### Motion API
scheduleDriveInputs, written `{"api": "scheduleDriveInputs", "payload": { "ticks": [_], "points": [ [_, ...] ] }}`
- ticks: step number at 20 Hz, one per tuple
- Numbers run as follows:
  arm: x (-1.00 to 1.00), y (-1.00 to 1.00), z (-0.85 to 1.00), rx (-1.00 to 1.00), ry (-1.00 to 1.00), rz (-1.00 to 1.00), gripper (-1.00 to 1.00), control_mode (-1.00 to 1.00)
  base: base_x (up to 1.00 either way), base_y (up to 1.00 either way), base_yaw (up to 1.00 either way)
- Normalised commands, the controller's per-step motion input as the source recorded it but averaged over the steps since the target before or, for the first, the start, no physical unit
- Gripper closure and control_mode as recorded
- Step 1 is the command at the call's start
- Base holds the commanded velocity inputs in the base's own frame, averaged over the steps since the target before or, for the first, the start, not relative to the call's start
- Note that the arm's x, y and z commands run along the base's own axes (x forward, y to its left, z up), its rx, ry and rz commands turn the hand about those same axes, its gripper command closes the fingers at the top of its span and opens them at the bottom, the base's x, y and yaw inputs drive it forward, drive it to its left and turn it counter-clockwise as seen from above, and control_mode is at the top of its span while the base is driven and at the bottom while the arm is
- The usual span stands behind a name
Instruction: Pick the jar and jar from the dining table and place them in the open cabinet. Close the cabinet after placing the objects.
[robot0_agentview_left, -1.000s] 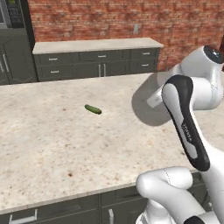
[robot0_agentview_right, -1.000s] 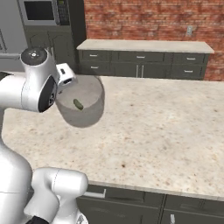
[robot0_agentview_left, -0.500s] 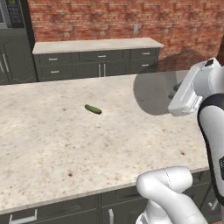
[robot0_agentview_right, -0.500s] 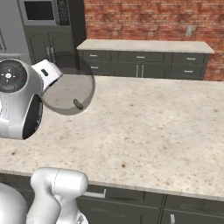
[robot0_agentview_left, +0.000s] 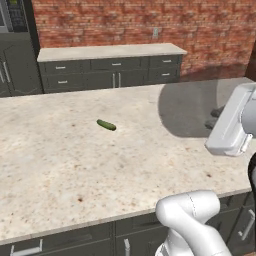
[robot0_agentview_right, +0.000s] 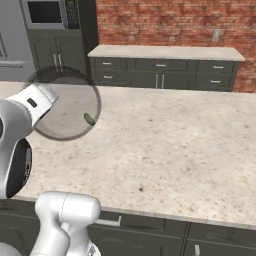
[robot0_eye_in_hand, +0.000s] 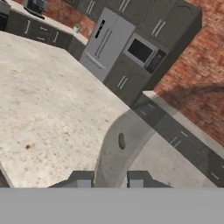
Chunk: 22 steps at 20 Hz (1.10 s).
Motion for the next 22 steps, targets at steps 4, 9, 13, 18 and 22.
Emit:
{"api": "scheduleDriveInputs", "payload": {
  "ticks": [4,9,13,18,22],
  "points": [
    [-0.28,0.0,0.0,0.0,-0.03,0.02,1.0,1.0,-0.27,0.0,0.02],
    [0.0,0.0,0.0,0.0,0.0,0.0,1.0,1.0,-0.49,0.0,0.02],
    [0.0,0.0,0.0,0.0,0.0,0.0,1.0,1.0,-0.56,0.0,0.0],
    [0.0,0.0,0.0,0.0,0.0,0.0,1.0,1.0,-0.97,0.0,0.0],
    [0.0,0.0,0.0,0.0,0.0,0.0,1.0,1.0,-0.71,0.11,0.07]
  ]
}}
